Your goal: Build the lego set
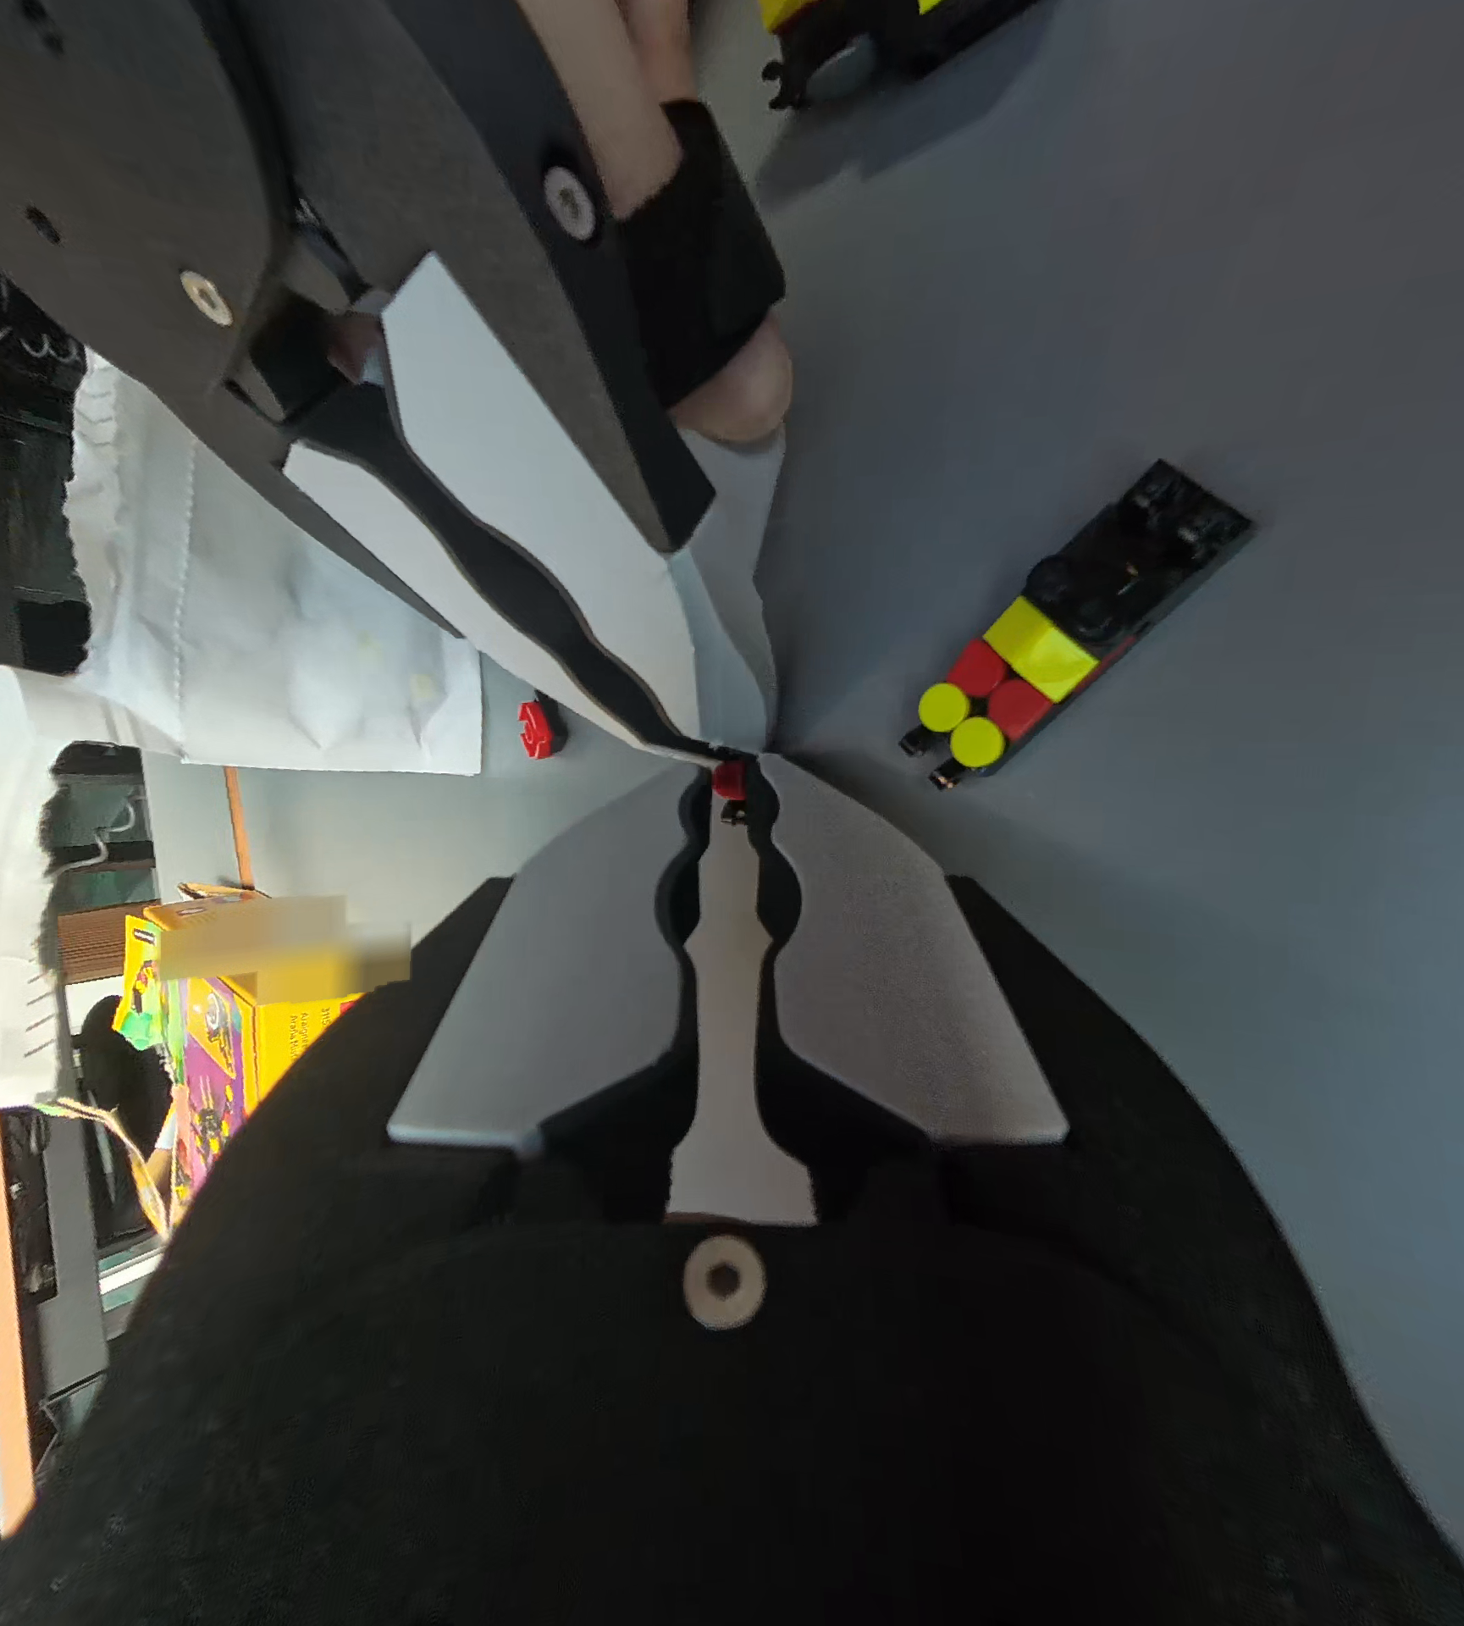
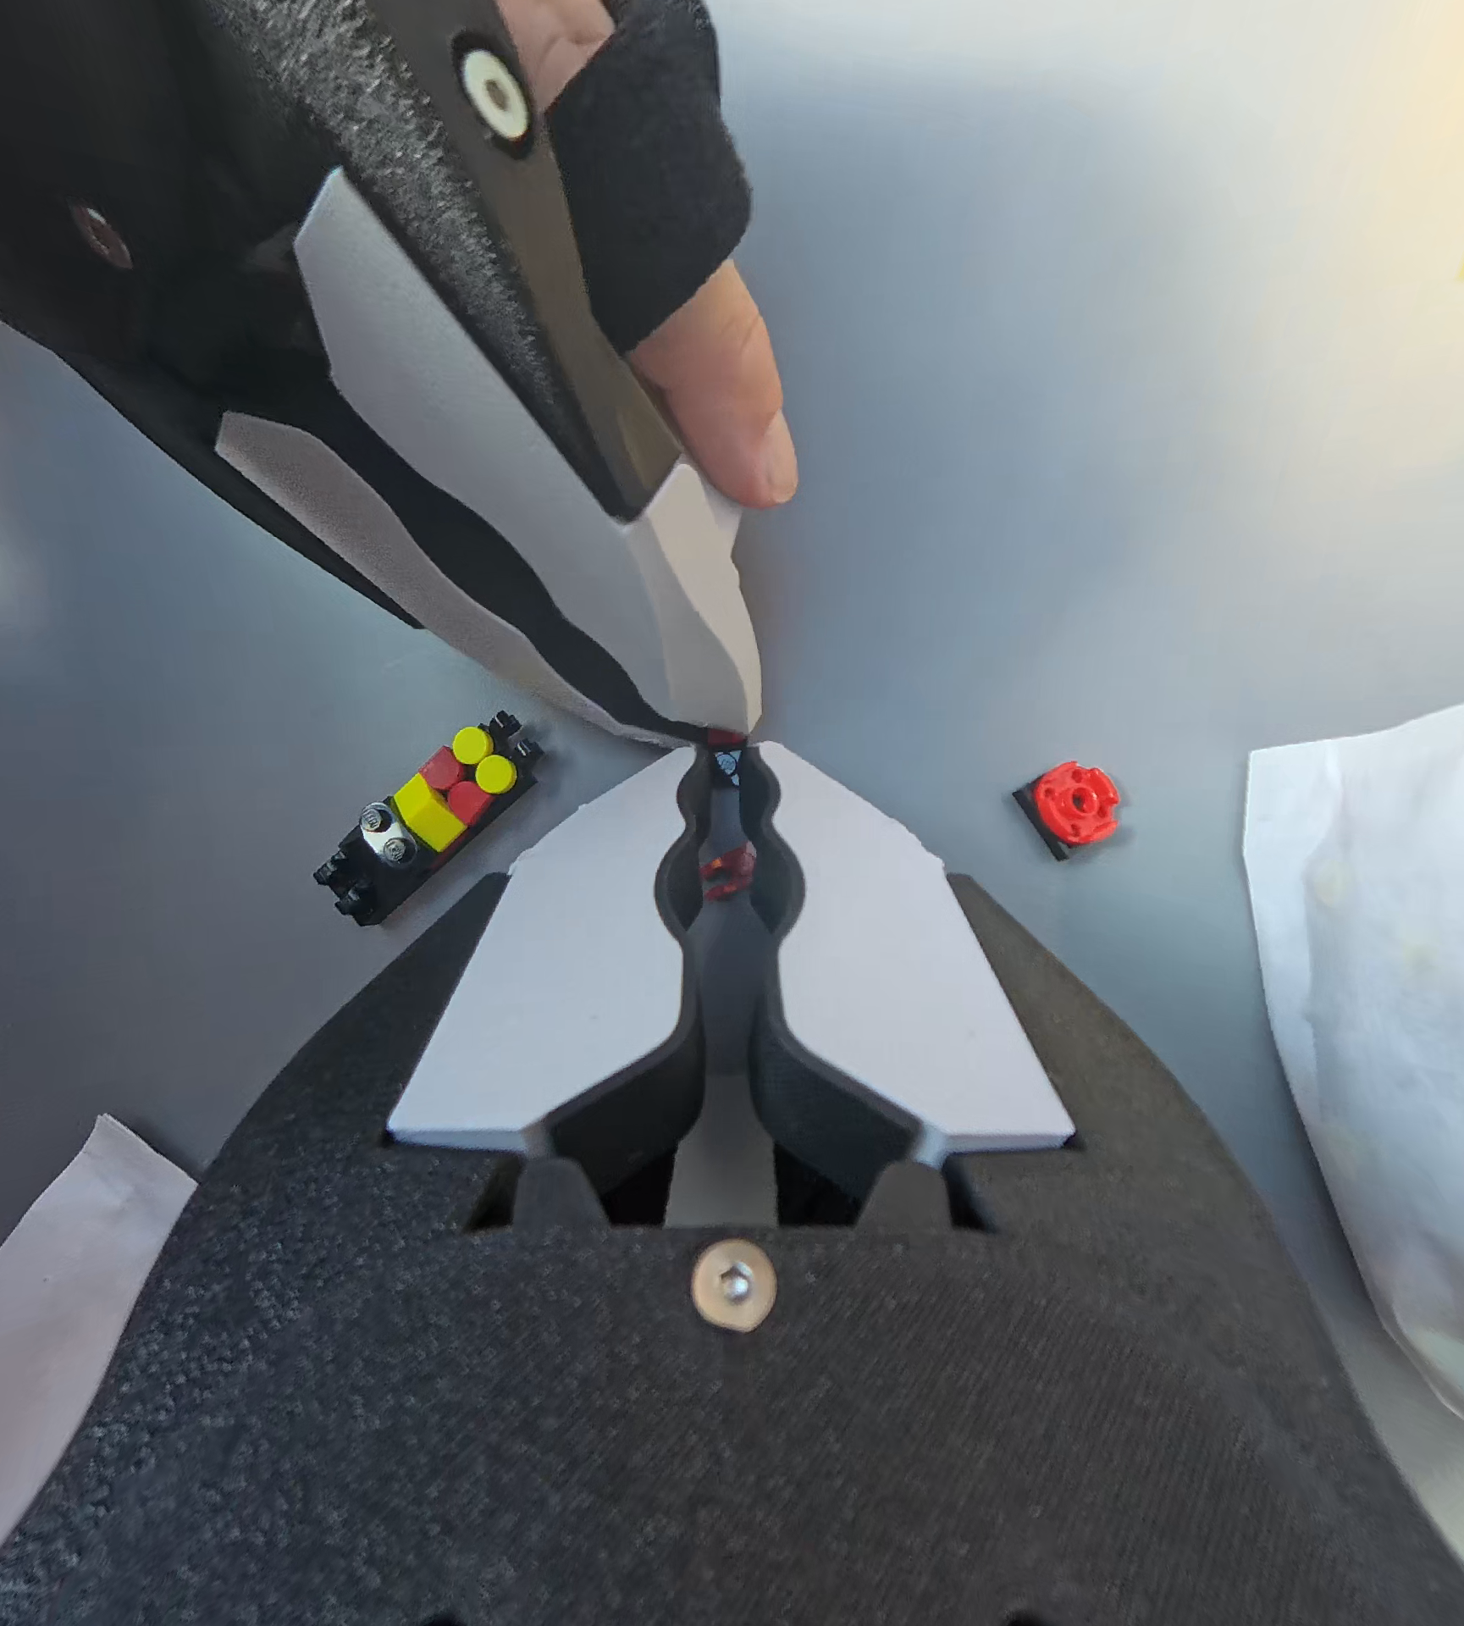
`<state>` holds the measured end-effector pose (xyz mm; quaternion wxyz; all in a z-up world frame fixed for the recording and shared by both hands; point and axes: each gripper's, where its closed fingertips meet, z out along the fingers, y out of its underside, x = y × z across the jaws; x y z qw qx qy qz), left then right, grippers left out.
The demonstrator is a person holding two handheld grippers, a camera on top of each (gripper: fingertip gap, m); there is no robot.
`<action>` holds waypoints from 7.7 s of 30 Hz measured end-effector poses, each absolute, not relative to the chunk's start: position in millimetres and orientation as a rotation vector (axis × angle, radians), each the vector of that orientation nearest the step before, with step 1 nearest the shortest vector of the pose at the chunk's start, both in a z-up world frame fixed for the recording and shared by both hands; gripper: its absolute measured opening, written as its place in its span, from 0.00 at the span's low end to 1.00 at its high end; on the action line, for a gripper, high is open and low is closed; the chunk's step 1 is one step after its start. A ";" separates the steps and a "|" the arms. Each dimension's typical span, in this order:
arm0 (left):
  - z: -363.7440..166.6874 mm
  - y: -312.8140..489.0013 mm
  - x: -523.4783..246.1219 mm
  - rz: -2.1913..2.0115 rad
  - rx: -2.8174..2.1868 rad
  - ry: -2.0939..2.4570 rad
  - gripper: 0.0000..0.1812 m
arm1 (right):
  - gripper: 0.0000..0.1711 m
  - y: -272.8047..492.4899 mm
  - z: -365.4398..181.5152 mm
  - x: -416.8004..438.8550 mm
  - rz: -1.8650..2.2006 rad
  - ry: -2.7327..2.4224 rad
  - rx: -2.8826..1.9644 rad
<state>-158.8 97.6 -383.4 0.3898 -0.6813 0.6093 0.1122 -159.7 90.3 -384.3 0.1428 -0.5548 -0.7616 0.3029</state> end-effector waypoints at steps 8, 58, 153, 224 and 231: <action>-380.1 98.7 -160.9 0.492 -1.661 1.444 0.01 | 0.04 91.3 -384.5 -161.3 0.875 -2.180 -1.609; -275.3 -98.5 -114.6 0.474 -1.651 0.655 0.06 | 0.17 -61.8 -208.5 -69.7 1.001 -1.420 -1.116; -277.7 -489.8 -1027.7 -0.348 -2.402 -0.027 0.09 | 0.13 -417.5 -398.2 -749.7 0.620 -1.117 -2.303; -1082.9 260.4 -1008.1 -0.525 -2.026 1.717 0.14 | 0.11 -286.6 -1029.8 -841.2 0.036 1.109 -2.635; -1086.8 252.8 -1004.0 -0.485 -1.931 1.764 0.04 | 0.12 -314.5 -1040.6 -839.4 -0.068 1.294 -2.515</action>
